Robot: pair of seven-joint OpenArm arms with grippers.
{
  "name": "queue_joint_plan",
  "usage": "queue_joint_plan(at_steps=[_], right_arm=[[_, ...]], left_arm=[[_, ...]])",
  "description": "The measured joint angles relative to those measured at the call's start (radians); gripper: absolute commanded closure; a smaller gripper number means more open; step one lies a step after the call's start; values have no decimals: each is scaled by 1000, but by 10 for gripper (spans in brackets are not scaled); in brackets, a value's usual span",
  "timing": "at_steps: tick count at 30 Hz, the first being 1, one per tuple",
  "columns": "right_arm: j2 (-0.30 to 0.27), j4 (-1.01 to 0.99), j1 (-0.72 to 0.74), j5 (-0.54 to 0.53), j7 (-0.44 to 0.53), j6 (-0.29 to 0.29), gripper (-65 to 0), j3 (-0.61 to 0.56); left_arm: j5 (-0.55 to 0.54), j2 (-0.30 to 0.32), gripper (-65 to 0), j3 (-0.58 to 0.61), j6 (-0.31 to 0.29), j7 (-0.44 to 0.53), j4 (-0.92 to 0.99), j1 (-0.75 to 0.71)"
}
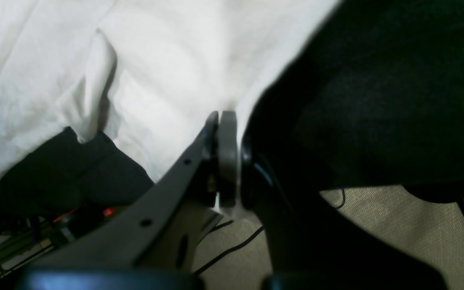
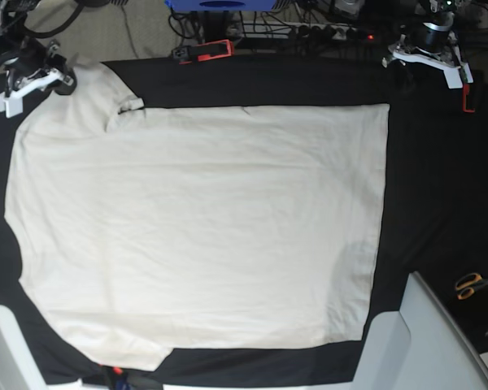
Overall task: Fold the T-shirt properly
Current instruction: 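Move both grippers down to the shirt's collar-side corners and grasp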
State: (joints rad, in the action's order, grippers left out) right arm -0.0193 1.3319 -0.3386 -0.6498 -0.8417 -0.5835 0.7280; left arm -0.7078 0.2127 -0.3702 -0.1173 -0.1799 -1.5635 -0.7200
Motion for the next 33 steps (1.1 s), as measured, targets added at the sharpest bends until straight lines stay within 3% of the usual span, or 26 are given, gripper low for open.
queue_joint_plan(at_steps=[10, 33], right_arm=[[-3, 0, 0, 0, 0, 0, -5, -5], [-8, 0, 0, 2, 0, 0, -5, -5]], left_arm=[[-162, 0, -262, 11, -2, -1, 163, 111], [-191, 6, -262, 130, -31, 56, 294, 253]])
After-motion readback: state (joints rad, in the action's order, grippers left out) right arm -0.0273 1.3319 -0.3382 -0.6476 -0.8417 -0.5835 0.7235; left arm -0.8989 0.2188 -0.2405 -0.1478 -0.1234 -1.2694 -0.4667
